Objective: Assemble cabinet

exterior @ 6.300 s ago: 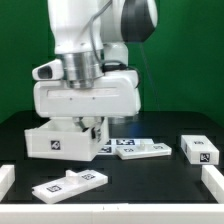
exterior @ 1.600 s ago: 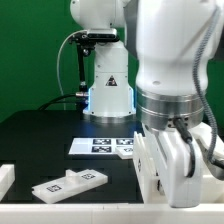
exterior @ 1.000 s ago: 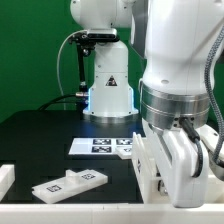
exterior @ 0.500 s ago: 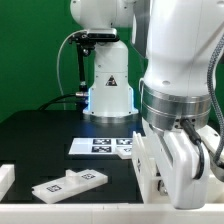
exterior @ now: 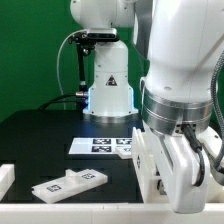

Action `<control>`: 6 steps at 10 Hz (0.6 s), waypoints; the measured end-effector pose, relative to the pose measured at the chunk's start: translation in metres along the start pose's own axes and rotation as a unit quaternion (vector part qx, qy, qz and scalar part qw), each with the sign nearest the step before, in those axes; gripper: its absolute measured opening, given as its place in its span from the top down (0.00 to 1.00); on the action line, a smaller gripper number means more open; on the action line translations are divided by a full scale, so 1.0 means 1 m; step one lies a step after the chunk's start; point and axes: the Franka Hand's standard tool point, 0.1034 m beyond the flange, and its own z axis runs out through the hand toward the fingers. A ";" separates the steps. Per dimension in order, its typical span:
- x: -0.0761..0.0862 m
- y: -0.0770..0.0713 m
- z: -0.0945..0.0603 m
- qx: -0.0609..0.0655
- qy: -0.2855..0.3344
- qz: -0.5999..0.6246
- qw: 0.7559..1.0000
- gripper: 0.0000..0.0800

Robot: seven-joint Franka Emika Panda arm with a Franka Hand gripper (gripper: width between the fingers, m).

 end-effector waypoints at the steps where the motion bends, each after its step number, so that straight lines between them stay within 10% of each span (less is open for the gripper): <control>1: 0.000 0.000 0.000 0.001 0.000 0.000 1.000 0.89; 3: 0.002 -0.019 -0.009 0.082 0.016 -0.006 0.996 0.89; 6: 0.003 -0.024 -0.010 0.143 0.035 -0.013 0.989 0.89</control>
Offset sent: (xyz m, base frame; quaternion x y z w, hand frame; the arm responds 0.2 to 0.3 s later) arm 0.0339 -0.0011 0.0087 0.1461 0.1003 -0.0192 0.9840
